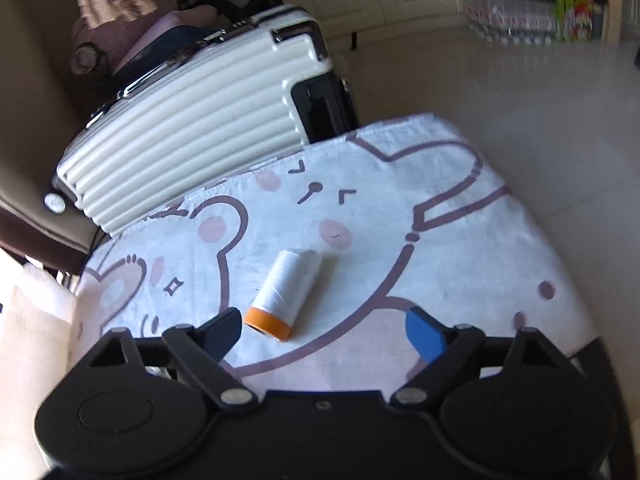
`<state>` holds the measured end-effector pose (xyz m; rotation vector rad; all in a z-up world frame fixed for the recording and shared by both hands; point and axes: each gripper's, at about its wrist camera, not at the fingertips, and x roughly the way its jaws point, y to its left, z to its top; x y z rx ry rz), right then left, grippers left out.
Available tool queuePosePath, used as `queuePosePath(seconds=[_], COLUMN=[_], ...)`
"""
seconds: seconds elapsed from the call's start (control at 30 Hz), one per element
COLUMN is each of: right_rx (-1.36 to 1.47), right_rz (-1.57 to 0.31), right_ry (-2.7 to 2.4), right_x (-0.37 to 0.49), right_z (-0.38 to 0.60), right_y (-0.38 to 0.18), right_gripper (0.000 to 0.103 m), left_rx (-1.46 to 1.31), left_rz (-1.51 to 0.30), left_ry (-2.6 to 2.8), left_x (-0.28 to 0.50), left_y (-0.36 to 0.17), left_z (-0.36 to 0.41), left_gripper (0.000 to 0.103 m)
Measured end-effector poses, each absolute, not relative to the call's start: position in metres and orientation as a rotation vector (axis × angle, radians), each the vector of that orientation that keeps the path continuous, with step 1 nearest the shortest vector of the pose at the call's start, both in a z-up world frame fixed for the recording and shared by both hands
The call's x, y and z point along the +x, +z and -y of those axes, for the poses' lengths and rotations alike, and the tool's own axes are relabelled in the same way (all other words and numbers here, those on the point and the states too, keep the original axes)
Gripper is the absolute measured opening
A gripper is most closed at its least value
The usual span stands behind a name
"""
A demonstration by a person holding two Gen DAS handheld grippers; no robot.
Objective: Organize objects
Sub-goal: 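Move the right tool to the white-orange roll while the left tool approaches the wooden board, then close the right tool on the white-orange roll while the left tool grasps the wooden board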
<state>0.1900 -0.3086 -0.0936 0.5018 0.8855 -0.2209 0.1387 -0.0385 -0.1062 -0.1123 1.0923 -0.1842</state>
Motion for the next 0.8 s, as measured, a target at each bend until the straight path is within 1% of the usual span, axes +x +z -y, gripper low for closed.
queuePosePath(seconds=[0.07, 0.17, 0.33, 0.57, 0.73, 0.8], right_rx=[0.58, 0.666, 0.72, 0.823, 0.84, 0.834], right_rz=[-0.89, -0.891, -0.92, -0.939, -0.955, -0.965], right_ry=[-0.221, -0.215, -0.199, -0.23, -0.26, -0.251], right_x=[0.2, 0.213, 0.235, 0.252, 0.26, 0.263], right_z=[0.313, 0.316, 0.313, 0.314, 0.31, 0.305], right_y=[-0.102, -0.113, -0.132, -0.155, -0.168, -0.171], right_gripper=[0.083, 0.081, 0.078, 0.075, 0.07, 0.069], left_rx=[-0.099, -0.083, -0.045, -0.061, -0.094, -0.098], left_rz=[-1.111, -1.137, -1.188, -1.238, -1.255, -1.264], left_ry=[-0.184, -0.184, -0.168, -0.128, -0.094, -0.086], left_x=[0.142, 0.147, 0.153, 0.158, 0.16, 0.16], left_y=[-0.113, -0.122, -0.136, -0.151, -0.156, -0.158], left_z=[0.042, 0.046, 0.053, 0.051, 0.046, 0.047], left_gripper=[0.07, 0.067, 0.067, 0.065, 0.064, 0.063])
